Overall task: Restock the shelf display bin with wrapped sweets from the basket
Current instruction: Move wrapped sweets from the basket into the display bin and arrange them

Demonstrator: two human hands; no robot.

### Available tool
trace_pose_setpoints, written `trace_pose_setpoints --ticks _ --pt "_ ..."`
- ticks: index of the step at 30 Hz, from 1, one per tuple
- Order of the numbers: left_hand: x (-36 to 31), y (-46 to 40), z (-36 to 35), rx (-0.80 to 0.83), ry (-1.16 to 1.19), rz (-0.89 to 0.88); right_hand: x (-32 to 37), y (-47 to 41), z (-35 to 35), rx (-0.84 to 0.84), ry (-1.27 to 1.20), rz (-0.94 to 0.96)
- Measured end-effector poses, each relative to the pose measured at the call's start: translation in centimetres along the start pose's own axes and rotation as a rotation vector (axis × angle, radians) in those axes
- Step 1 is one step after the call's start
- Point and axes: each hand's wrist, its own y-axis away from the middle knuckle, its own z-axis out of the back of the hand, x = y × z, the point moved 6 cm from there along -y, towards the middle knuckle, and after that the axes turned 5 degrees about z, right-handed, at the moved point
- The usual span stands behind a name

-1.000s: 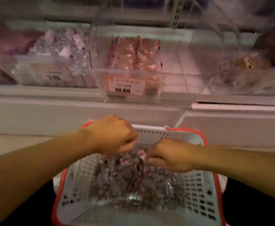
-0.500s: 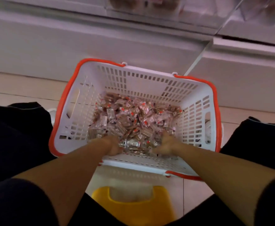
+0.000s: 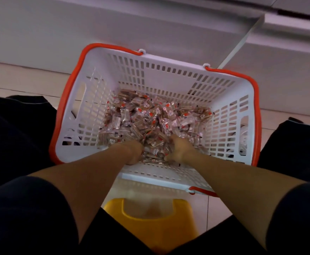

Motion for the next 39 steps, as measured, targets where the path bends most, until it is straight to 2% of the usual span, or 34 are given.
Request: trace_pose_setpoints --ticks 3,8,12,16,22,27,33,35,39 --pt "-0.1 -0.1 -0.2 0.034 -0.021 0.008 -0.2 -0.3 0.1 0.001 -0.150 -0.071" --pt "0.6 -0.1 -0.8 0.104 -0.047 0.057 -0.1 -0.1 -0.1 0.057 -0.142 -0.076" --pt "0.7 0.2 -0.5 0.081 -0.031 0.051 -0.9 0.2 -0.4 0.061 -0.323 -0.062" --pt "1.6 0.0 0.1 0.030 -0.101 0.144 -1.3 0.5 -0.2 0.087 -0.516 -0.116" --pt "2.6 0.6 -0.3 0.216 -0.111 0.203 -1.0 1.0 -1.0 0.260 -0.704 -0.176" --pt "2.7 2.0 0.4 0.327 -0.037 0.151 -0.6 1.4 -0.2 0.231 -0.671 -0.173" --pt "4.8 3.2 1.0 0.487 -0.035 0.169 0.8 2.3 -0.2 0.418 -1.068 -0.168" --pt "5.9 3.6 1.5 0.475 -0.080 0.170 1.3 2.6 0.2 0.486 -1.180 -0.149" --pt "6.5 4.5 2.4 0.350 -0.185 0.168 2.8 2.9 0.6 0.544 -1.221 -0.077"
